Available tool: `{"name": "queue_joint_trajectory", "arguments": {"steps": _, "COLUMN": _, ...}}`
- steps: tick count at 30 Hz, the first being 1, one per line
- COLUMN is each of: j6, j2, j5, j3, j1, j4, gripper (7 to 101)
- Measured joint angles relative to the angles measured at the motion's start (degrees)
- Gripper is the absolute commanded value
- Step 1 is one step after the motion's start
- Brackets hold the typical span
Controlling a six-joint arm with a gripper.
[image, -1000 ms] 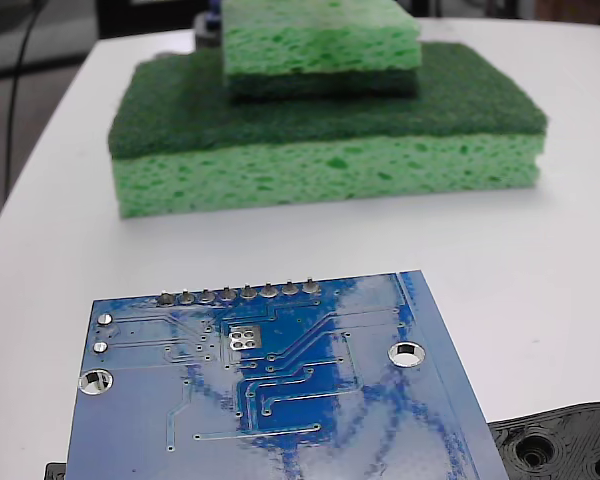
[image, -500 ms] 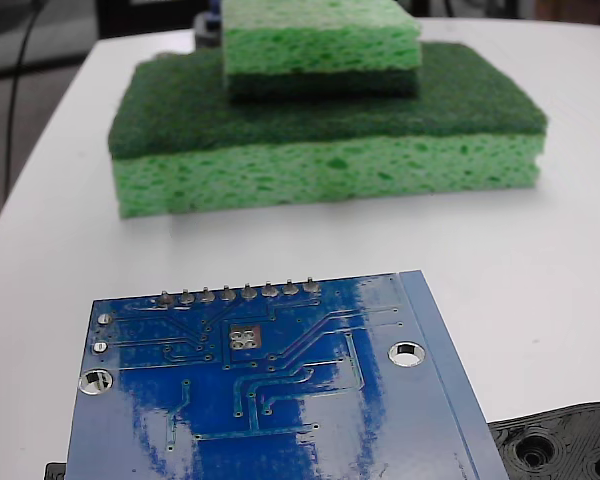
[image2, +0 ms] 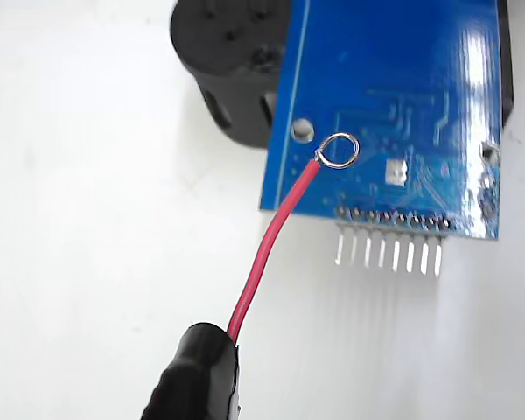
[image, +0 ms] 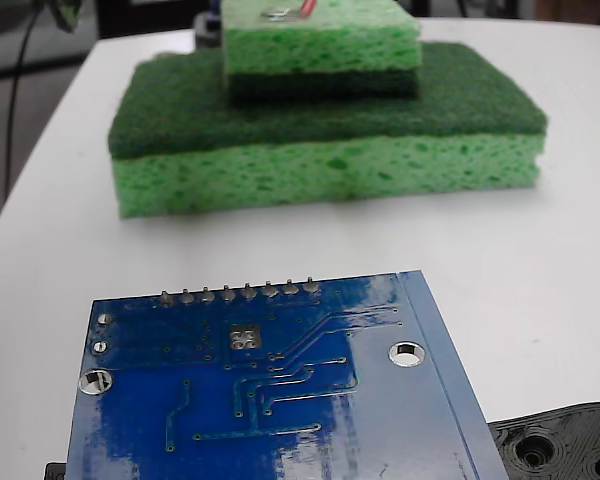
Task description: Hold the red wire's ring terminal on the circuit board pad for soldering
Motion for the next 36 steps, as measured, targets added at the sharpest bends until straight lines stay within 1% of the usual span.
{"name": "queue_joint_trajectory", "arguments": {"steps": 5, "j6": -2.46, "j2": -4.48, "j5": -3.52, "j3": -3.25, "j1": 0.79, "j4": 2.11, "gripper": 100.3}}
{"name": "queue_joint_trajectory", "arguments": {"steps": 11, "j6": -4.83, "j2": -8.17, "j5": -7.73, "j3": -3.25, "j1": 4.66, "j4": 1.58, "gripper": 100.3}}
{"name": "queue_joint_trajectory", "arguments": {"steps": 15, "j6": -5.19, "j2": -10.11, "j5": -9.84, "j3": -3.69, "j1": 5.19, "j4": 1.32, "gripper": 100.3}}
{"name": "queue_joint_trajectory", "arguments": {"steps": 29, "j6": -5.19, "j2": -18.46, "j5": -9.84, "j3": -11.16, "j1": 4.83, "j4": 2.99, "gripper": 100.3}}
{"name": "queue_joint_trajectory", "arguments": {"steps": 36, "j6": -5.1, "j2": -19.42, "j5": -9.84, "j3": -11.87, "j1": 5.54, "j4": 3.34, "gripper": 100.3}}
